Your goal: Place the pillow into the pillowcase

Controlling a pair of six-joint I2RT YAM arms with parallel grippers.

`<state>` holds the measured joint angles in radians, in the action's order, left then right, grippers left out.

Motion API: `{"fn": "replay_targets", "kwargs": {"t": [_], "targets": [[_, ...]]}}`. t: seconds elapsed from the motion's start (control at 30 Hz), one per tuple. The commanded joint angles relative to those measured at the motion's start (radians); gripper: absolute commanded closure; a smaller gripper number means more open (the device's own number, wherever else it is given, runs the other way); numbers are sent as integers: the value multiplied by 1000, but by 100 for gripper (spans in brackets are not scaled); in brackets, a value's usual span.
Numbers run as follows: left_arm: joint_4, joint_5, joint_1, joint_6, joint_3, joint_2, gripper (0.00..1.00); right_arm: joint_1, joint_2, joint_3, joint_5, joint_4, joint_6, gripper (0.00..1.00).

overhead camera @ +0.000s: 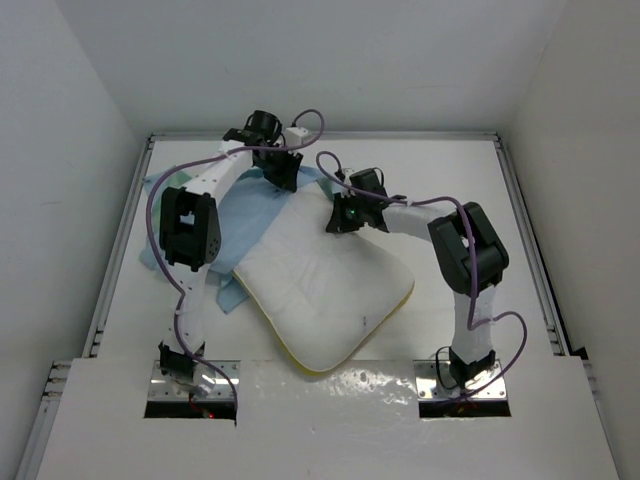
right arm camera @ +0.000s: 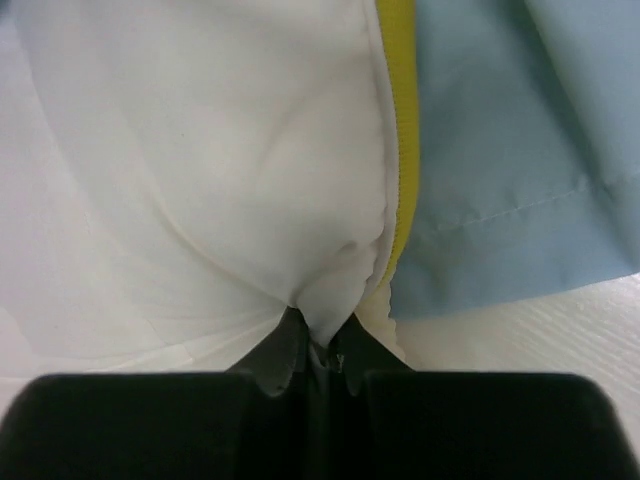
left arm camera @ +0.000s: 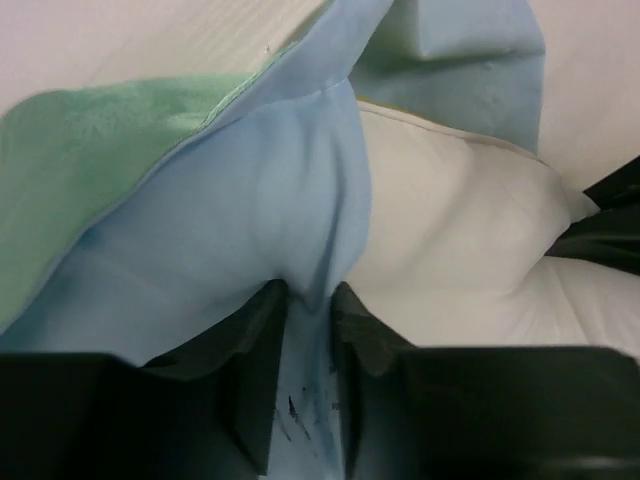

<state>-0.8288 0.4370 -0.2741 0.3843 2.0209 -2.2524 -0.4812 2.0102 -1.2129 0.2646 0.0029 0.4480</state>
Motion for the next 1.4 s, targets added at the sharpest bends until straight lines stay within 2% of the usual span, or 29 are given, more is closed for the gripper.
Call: {"fn": "replay_targets", "kwargs": {"t": [0.0,0.03,0.07,0.27,0.43,0.53,0.57,0.6,0.73,0.77,0.83,0.93,1.03,1.07,1.13,1.17,1.2,1.23,1.27,1.3,1.37], "targets": [[5,78,-5,-19,48,7,79,-17,15,-4,27,58,34,100],[3,101,-5,-19,45,11,88,-20,-11,30,27,77,37,100],[3,142,-5,-15,36,17,100,-22,-25,44,27,104,40,100],[-4,256,-10,-9,47,31,100,-28,-106,76,4,94,3,100],[-9,403,-53,112,111,120,100,-112,-178,-8,-53,42,-178,100],[-56,459,-73,159,200,131,100,-140,-255,-4,-36,194,-184,100],[-78,507,-73,201,220,131,100,-140,-295,33,-22,332,-133,100],[-134,526,-74,223,225,131,100,-139,-315,76,-30,395,-115,100],[-306,552,-85,399,210,129,100,-106,-343,113,-138,626,-17,100],[-335,555,-97,431,203,132,100,-94,-334,113,-172,663,63,100],[-418,559,-111,487,190,131,100,-54,-280,93,-258,758,124,100],[-486,632,-132,570,173,132,100,-50,-202,49,-486,738,216,100],[-487,651,-148,556,144,140,100,-40,-145,23,-733,639,332,100],[-489,631,-151,559,136,143,100,-22,-133,7,-772,518,360,100],[-489,558,-149,564,130,145,100,1,-111,-20,-805,421,388,100],[-489,531,-146,559,128,145,97,21,-111,-16,-791,392,374,100],[-487,508,-142,551,130,143,72,35,-108,-2,-694,394,345,95],[-487,476,-128,547,136,140,55,49,-107,0,-617,401,251,74],[-481,462,-119,536,144,140,44,67,-107,-2,-543,382,206,24],[-472,450,-105,497,153,140,10,70,-113,-19,-489,349,163,14],[-437,430,-50,429,183,161,4,72,-145,-30,-403,235,26,1]]}}
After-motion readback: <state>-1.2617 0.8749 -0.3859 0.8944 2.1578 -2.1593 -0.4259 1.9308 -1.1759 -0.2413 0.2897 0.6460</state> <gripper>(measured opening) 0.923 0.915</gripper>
